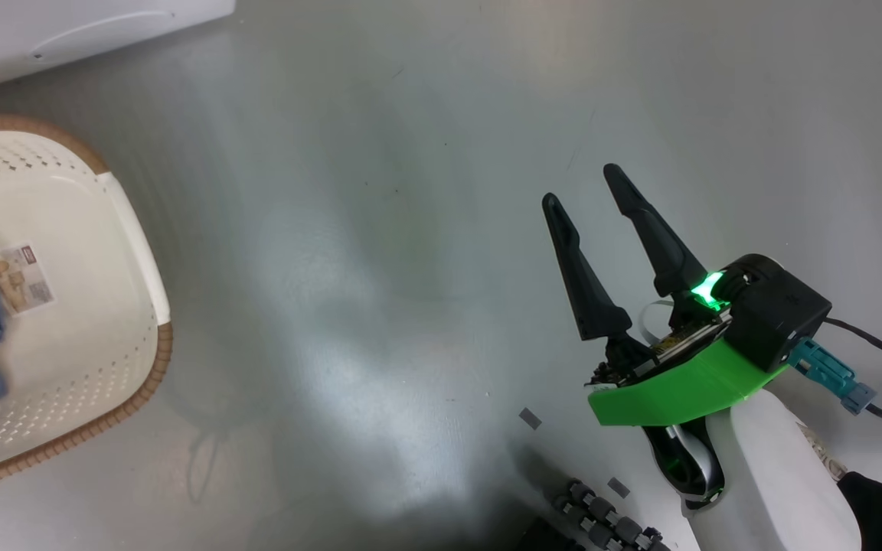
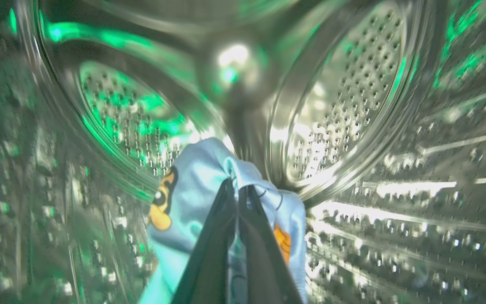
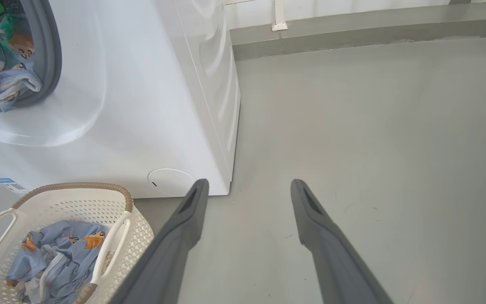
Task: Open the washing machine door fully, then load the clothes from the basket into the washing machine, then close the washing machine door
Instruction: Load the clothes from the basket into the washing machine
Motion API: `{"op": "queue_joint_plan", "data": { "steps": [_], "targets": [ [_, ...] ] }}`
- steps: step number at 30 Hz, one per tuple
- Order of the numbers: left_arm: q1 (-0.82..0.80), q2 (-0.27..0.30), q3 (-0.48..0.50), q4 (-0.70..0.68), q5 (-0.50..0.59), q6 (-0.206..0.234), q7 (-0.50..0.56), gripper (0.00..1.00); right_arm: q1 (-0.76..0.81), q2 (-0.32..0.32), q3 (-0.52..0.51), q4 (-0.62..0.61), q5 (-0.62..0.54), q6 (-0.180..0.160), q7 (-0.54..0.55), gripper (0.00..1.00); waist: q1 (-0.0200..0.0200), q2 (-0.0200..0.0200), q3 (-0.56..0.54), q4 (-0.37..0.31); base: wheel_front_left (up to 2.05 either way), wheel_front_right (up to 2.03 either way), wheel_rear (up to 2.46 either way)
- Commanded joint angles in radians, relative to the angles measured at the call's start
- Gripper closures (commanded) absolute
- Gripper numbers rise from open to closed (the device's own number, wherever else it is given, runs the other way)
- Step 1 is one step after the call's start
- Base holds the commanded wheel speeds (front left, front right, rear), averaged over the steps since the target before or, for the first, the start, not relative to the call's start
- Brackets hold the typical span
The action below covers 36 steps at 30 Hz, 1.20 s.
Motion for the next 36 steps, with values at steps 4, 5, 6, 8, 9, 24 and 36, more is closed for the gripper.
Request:
{"op": "queue_joint_plan", "data": {
  "steps": [4,5,6,8,9,24,36],
  "targets": [
    [0.000,0.026,0.008,0.024,-0.030,-0.007,0.062,1.00,0.014,0.001,0.024,-0.018,0.015,0.002,-0.005,0.00,0.0000,0.0000,0.003,0.001,0.00,0.00,0.00],
    [0.000,0.024,0.009,0.031,-0.035,-0.008,0.071,0.84,0.012,0.001,0.024,-0.017,0.016,0.002,-0.005,0.00,0.0000,0.0000,0.002,0.002,0.00,0.00,0.00],
    [0.001,0.023,0.007,0.037,-0.037,-0.010,0.078,0.06,0.011,0.001,0.023,-0.016,0.016,0.002,-0.005,0.00,0.0000,0.0000,0.001,0.003,0.00,0.00,0.00],
    [0.005,0.020,0.006,0.042,-0.043,-0.012,0.076,0.00,0.010,0.001,0.023,-0.014,0.015,0.002,-0.005,0.00,0.0000,0.0000,-0.002,0.004,0.00,0.00,0.00],
    [0.009,0.018,0.006,0.043,-0.046,-0.015,0.073,0.00,0.009,0.001,0.022,-0.013,0.015,0.002,-0.005,0.00,0.0000,0.0000,-0.004,0.006,0.00,0.00,0.00],
    [0.274,0.002,0.014,-0.038,-0.083,0.015,-0.041,0.00,0.045,0.001,-0.013,-0.004,-0.017,0.002,-0.005,0.00,0.0000,0.0000,-0.107,0.066,0.00,0.00,0.00],
    [0.761,-0.049,0.064,-0.482,-0.138,0.152,-0.076,0.00,0.097,0.001,-0.053,0.000,-0.071,0.002,-0.005,0.00,0.0000,0.0000,-0.210,0.141,0.00,0.00,0.00]
  ]
}}
